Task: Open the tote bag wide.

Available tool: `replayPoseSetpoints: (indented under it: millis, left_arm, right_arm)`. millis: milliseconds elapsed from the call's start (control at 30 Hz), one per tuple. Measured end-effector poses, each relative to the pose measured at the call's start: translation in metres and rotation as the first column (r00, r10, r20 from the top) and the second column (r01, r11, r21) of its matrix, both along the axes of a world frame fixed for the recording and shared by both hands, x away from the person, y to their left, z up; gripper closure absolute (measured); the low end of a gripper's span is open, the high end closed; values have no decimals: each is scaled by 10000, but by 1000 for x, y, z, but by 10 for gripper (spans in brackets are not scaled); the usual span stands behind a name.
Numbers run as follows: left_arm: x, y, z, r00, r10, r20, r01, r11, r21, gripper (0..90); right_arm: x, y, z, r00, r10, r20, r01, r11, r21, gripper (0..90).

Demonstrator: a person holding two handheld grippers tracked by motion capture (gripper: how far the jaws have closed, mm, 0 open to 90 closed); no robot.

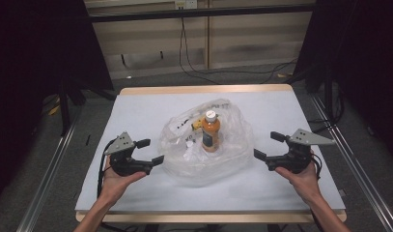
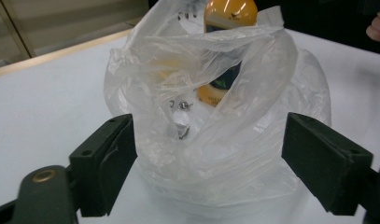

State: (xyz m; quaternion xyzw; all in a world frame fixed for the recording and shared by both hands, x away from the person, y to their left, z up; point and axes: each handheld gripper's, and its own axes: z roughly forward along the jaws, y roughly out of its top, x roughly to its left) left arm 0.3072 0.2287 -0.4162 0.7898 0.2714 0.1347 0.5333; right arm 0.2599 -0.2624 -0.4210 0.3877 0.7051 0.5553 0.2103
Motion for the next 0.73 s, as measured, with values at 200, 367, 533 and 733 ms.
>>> replayPoseSetpoints:
  millis: [200, 367, 533, 733]
  left_arm:
    - [-17, 13, -3, 9973, 653, 348, -630, 9961, -623, 29]
    - [-34, 28, -12, 9969, 749, 241, -719, 9919, -1048, 14]
    - [-49, 41, -23, 9922, 1228, 205, -1201, 9875, -1024, 16]
    - [-47, 41, -28, 9884, 1380, 642, -1350, 9897, -483, 16]
  right_arm:
    - [-20, -15, 1, 9979, -571, 314, 567, 9983, 134, 9]
    - [-39, -23, -4, 9961, -806, 362, 795, 9964, 309, 9]
    - [-54, -30, -14, 9927, -1182, 224, 1163, 9904, 744, 9]
    - [-61, -33, -18, 9885, -1470, 367, 1446, 9876, 607, 17]
